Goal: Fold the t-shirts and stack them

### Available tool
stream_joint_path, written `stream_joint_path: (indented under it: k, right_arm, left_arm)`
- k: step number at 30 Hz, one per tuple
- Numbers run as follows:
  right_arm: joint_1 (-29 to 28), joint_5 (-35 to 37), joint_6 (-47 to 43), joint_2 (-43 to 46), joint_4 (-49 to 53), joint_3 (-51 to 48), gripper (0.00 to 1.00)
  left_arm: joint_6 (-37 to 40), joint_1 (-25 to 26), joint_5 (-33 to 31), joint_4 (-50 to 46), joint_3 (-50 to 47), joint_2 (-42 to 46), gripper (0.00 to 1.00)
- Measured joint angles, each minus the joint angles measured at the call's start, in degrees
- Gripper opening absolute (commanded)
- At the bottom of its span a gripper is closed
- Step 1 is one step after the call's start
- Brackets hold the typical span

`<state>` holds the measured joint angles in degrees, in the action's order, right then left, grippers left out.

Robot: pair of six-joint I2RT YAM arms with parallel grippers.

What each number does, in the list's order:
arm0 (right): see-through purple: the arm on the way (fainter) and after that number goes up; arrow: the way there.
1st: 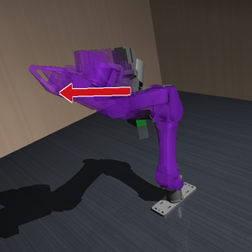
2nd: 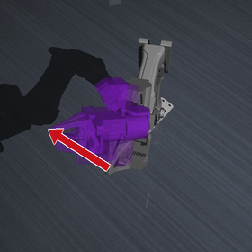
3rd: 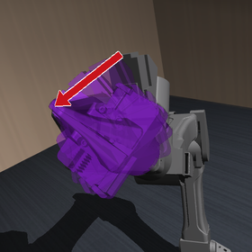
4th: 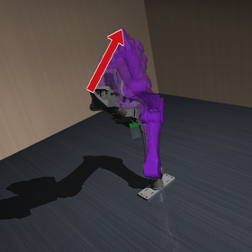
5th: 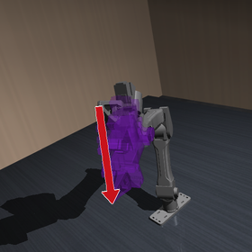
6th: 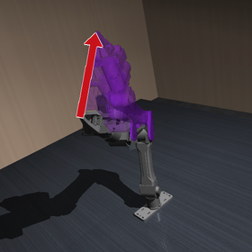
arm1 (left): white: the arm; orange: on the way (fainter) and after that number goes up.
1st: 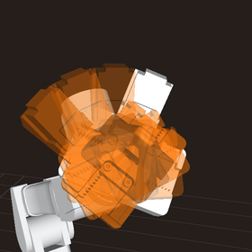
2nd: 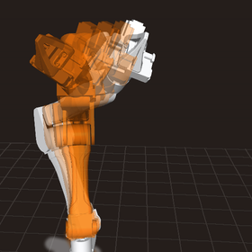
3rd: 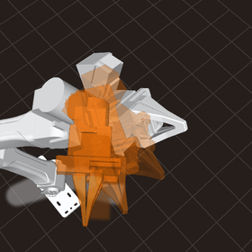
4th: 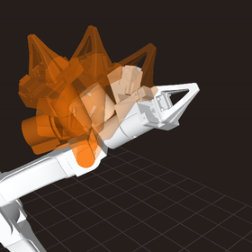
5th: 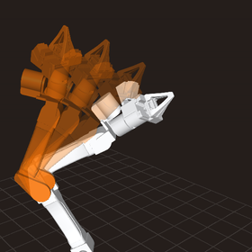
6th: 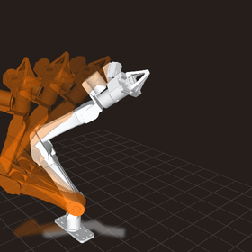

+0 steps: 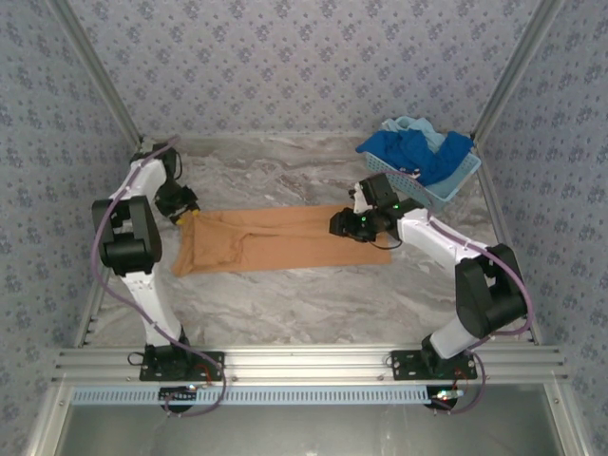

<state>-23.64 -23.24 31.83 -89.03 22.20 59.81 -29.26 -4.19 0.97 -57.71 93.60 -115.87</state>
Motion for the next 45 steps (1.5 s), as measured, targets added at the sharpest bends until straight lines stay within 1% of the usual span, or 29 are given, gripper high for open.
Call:
stream_joint_path:
  k: [1,3,7,9,11,14,18,21,25,28,31,34,38,42,44,45]
  right_arm:
    - [1.2,0.7,-0.4,0.0,0.3,0.0,0.41]
    - [3.4,1.9,-1.4,-0.5,0.7,0.1,0.39]
    - [7.0,5.2,-4.3,-5.1,3.5,2.7,0.35]
    - [7.8,7.5,-6.0,-8.9,5.1,5.2,0.34]
    - [8.4,9.7,-7.5,-12.6,6.8,7.9,0.34]
    - [9.0,12.4,-9.1,-16.6,9.2,11.3,0.34]
    - [9.2,15.1,-10.3,-20.7,12.4,14.7,0.32]
    - [9.2,16.2,-10.3,-22.0,14.4,14.8,0.32]
    - [9.1,16.8,-8.5,-19.8,14.5,11.6,0.32]
    - [8.7,16.4,-5.1,-15.5,13.9,5.8,0.31]
    - [7.5,14.3,1.2,-9.7,12.2,-1.7,0.31]
    - [4.6,11.8,9.4,-4.3,9.0,-8.7,0.31]
    - [-3.0,9.2,21.7,0.7,3.6,-15.3,0.32]
    - [-12.3,8.5,32.3,1.7,-0.7,-16.9,0.34]
    - [-15.8,8.2,37.0,1.3,-2.9,-17.0,0.35]
    - [-17.2,7.7,39.3,0.8,-4.3,-17.1,0.35]
  left_arm:
    - [-0.5,0.9,-1.1,0.0,-0.6,1.4,0.38]
    - [-2.4,2.9,-2.0,0.7,-3.3,6.0,0.33]
    - [-9.7,7.7,1.0,3.7,-13.0,17.4,0.22]
    - [-13.8,9.7,3.2,5.9,-18.5,20.3,0.18]
    - [-18.1,10.8,5.1,8.2,-23.8,20.4,0.14]
    - [-22.4,10.4,5.8,9.9,-28.5,18.2,0.12]
    - [-24.1,8.6,5.6,11.9,-29.5,15.1,0.08]
    - [-23.1,7.3,5.5,11.9,-26.9,11.0,0.07]
    - [-19.8,6.8,5.6,10.3,-17.1,4.0,0.07]
    - [-16.5,6.9,6.0,8.9,-6.4,-3.0,0.06]
    - [-13.9,7.7,6.0,7.8,6.0,-10.7,0.06]
    - [-13.2,9.1,6.6,6.5,19.4,-18.6,0.06]
    - [-13.7,12.1,7.7,5.6,39.2,-30.3,0.06]
    - [-15.5,15.7,9.9,5.5,58.8,-41.9,0.07]
    - [-16.9,17.2,11.4,6.8,64.5,-45.6,0.07]
    - [-17.8,17.9,12.2,8.0,65.8,-46.6,0.08]
